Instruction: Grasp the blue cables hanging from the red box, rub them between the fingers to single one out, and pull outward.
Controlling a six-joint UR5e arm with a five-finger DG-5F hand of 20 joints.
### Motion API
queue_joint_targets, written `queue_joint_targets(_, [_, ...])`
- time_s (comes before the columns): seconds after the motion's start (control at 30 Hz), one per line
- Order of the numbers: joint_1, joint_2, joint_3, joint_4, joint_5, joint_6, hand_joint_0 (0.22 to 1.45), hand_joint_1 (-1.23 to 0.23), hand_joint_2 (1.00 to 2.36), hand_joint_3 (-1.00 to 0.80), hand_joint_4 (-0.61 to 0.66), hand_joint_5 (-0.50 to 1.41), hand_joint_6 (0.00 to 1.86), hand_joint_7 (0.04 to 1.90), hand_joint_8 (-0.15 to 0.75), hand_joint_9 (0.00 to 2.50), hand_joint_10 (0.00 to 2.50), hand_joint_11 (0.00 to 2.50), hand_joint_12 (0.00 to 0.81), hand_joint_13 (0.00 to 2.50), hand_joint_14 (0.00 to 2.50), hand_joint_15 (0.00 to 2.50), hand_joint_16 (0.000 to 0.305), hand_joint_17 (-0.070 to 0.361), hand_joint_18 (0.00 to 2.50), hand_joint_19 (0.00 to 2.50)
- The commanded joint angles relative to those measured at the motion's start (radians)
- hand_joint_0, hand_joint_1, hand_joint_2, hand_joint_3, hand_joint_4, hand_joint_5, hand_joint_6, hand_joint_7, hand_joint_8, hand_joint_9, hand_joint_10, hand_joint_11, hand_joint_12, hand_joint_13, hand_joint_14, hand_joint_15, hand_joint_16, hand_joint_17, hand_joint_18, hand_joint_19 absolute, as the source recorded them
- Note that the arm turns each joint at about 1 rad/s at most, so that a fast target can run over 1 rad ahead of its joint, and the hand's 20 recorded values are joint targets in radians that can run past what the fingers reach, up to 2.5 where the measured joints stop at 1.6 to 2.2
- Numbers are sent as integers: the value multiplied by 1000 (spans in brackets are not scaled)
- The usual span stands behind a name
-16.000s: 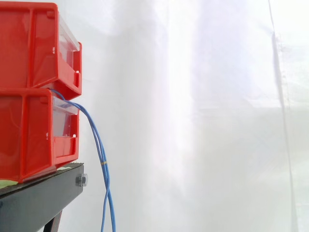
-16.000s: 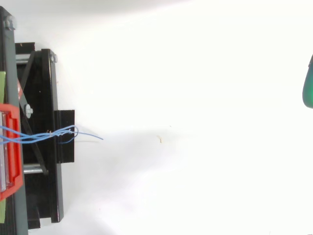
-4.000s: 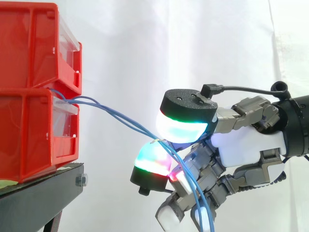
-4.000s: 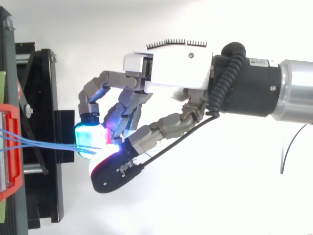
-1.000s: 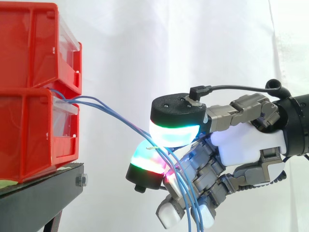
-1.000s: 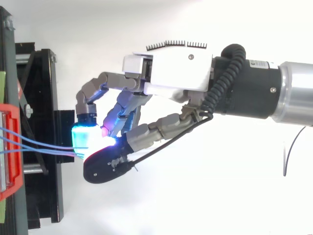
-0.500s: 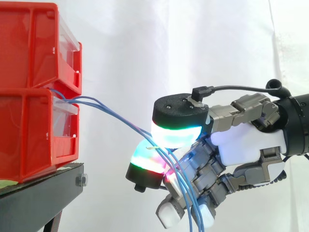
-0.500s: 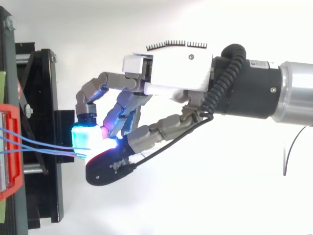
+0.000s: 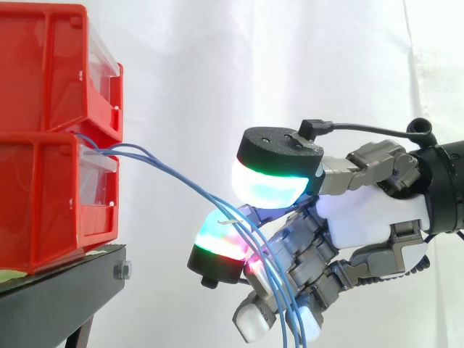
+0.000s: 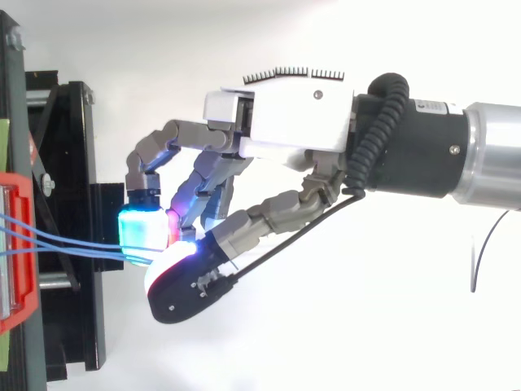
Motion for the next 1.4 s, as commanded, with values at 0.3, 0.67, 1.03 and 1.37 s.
queue_joint_targets(0.3, [0,0,2,0,1,0,543,-984,1000,-500,292,-140,913,1048,384,1016,14,770,428,850,13,476,62,139,1027,541])
queue_joint_targets(0.67, [0,0,2,-3,0,0,571,-755,1010,-381,250,-92,889,1164,398,1188,17,769,416,936,14,499,61,136,1095,573])
queue_joint_targets(1.03, [0,1,3,-3,1,2,598,-829,1020,-216,226,-113,892,1162,392,1122,17,757,418,911,15,494,60,135,1071,571])
queue_joint_targets(1.37, [0,0,5,-6,0,2,592,-839,1015,-322,257,-118,839,1134,386,1083,19,687,424,887,14,481,61,136,1048,574])
